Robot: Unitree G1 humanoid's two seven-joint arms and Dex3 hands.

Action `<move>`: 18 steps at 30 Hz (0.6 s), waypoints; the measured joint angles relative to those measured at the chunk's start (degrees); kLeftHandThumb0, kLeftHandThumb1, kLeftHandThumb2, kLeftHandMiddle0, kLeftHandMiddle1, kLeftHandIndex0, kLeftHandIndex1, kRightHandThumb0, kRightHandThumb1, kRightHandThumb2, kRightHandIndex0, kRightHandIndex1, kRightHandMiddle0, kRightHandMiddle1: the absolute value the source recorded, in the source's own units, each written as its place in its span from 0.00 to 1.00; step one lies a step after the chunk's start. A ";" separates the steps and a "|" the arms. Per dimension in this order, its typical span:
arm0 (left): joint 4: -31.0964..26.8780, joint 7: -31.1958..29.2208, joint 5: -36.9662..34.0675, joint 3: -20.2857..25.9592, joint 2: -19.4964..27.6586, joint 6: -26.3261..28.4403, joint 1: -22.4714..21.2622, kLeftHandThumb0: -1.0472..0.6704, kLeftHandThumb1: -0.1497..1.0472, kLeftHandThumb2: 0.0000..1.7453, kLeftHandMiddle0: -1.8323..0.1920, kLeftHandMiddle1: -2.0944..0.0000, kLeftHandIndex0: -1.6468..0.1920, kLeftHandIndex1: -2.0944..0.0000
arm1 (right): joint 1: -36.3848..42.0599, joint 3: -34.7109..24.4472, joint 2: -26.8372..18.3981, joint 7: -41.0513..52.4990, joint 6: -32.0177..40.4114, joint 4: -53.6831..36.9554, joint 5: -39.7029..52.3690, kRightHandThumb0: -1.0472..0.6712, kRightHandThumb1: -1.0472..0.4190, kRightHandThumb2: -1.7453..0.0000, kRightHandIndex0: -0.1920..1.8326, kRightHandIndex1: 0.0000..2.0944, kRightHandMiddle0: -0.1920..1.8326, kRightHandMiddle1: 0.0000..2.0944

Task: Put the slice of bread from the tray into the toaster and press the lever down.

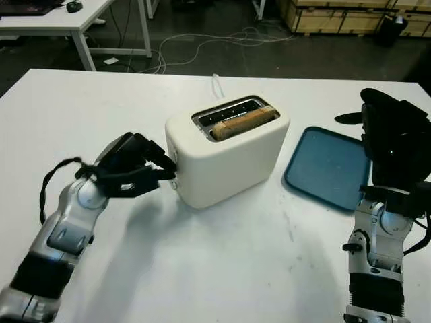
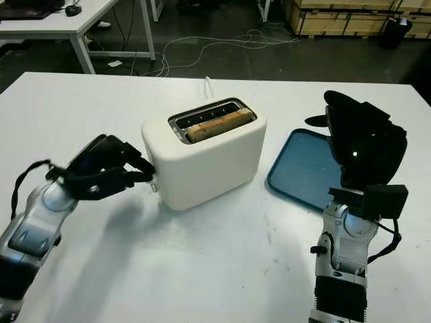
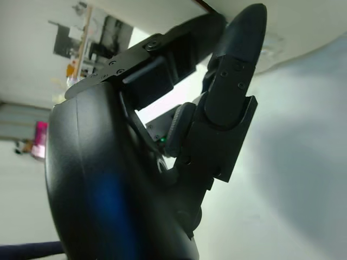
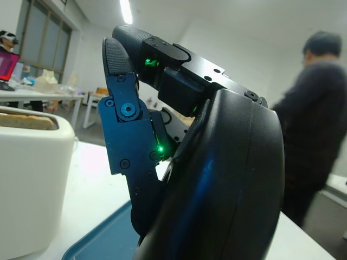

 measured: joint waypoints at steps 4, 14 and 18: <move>4.64 6.96 0.45 2.40 -4.33 -9.49 2.05 0.06 0.89 0.13 0.38 0.22 0.19 1.00 | 0.00 0.14 0.00 -0.07 0.00 0.00 -0.19 0.31 0.09 0.96 0.65 0.36 0.75 0.00; 13.90 19.23 0.38 8.20 -12.24 -35.23 -2.86 0.04 0.89 0.19 0.51 0.22 0.21 1.00 | 0.02 1.59 -0.31 -0.91 -1.48 2.96 -5.37 0.29 0.09 0.94 0.64 0.38 0.73 0.00; 13.46 19.56 0.28 10.05 -12.39 -35.83 -5.58 0.04 0.89 0.18 0.51 0.22 0.20 0.96 | 0.03 3.51 -0.77 0.39 -1.74 7.18 -6.49 0.32 0.09 0.91 0.61 0.39 0.71 0.00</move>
